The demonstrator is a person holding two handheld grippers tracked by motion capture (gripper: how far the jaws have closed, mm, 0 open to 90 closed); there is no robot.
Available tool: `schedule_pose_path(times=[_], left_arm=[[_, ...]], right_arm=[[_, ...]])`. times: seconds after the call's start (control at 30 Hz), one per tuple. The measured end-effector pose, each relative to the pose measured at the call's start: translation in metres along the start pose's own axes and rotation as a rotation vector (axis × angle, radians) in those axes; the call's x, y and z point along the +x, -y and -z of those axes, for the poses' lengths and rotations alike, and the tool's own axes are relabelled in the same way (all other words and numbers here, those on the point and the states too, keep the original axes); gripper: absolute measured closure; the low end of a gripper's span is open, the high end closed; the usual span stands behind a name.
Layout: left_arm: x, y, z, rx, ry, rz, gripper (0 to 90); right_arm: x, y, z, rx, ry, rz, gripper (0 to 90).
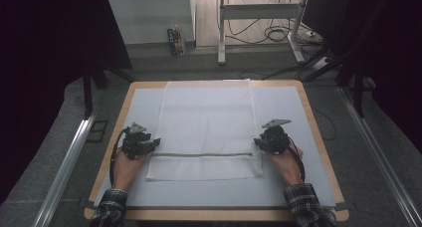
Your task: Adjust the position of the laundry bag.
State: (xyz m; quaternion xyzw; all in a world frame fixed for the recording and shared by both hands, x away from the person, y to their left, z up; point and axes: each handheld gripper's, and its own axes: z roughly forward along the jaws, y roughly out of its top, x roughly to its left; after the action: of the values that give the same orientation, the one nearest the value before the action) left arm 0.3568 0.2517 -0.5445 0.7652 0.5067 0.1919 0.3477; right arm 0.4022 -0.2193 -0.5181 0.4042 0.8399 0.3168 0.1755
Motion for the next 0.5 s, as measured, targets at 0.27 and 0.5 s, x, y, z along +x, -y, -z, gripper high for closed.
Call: schedule_pose_path(times=[0.27, 0.5], left_arm=[[-0.0012, 0.001, -0.0014, 0.032, 0.017, -0.004, 59.3], [-0.0035, 0.0007, -0.0004, 0.041, 0.07, 0.004, 81.8]], right_arm=[[0.0032, -0.0024, -0.0024, 0.02, -0.001, -0.027, 71.8], [0.0083, -0.0057, -0.0018, 0.048, -0.021, -0.003, 86.3]])
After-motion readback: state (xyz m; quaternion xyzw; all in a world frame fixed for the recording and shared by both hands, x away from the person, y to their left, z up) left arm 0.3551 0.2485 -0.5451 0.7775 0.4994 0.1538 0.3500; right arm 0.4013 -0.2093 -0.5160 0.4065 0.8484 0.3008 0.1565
